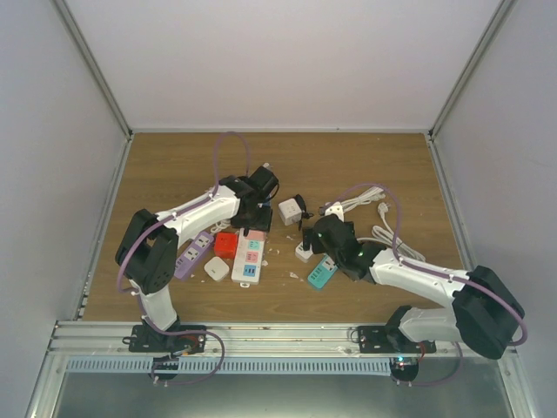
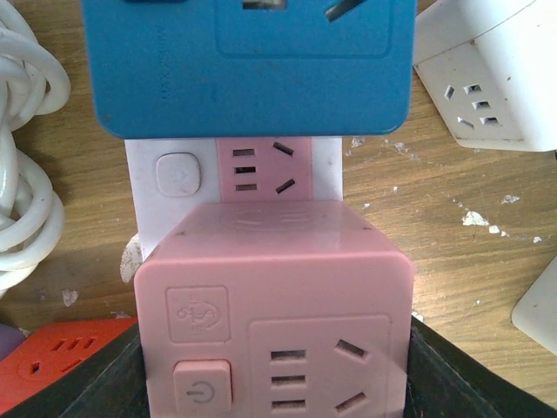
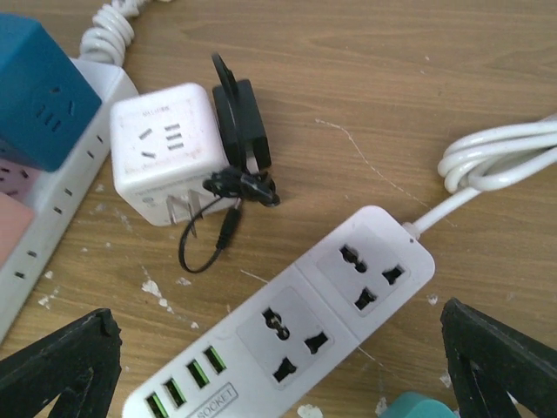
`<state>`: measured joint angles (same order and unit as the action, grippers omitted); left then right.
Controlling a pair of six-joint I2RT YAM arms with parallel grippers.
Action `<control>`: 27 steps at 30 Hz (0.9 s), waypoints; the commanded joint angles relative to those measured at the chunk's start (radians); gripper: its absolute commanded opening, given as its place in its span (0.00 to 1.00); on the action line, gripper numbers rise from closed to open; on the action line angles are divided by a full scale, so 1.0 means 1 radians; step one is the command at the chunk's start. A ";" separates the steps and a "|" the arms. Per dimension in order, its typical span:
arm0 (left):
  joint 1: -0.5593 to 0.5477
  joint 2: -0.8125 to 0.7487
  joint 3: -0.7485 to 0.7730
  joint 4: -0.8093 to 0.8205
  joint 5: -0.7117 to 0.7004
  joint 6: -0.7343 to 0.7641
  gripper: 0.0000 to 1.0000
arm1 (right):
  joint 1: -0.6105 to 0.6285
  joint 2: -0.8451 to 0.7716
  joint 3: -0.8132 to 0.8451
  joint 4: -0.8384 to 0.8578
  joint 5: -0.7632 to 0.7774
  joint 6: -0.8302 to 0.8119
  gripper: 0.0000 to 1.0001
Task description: Insert the plug
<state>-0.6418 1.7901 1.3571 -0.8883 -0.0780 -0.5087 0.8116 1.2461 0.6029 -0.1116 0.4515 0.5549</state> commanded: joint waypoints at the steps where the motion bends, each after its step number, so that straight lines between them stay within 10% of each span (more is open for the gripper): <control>1: 0.019 0.070 -0.018 0.103 0.039 -0.034 0.26 | -0.009 0.003 0.069 -0.048 0.013 0.035 1.00; 27: 0.102 -0.188 -0.095 0.289 0.189 0.023 0.90 | -0.009 0.088 0.327 -0.164 -0.071 0.052 0.88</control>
<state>-0.5678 1.7321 1.2930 -0.6895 0.0776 -0.5133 0.8097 1.2644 0.8463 -0.2768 0.4011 0.6323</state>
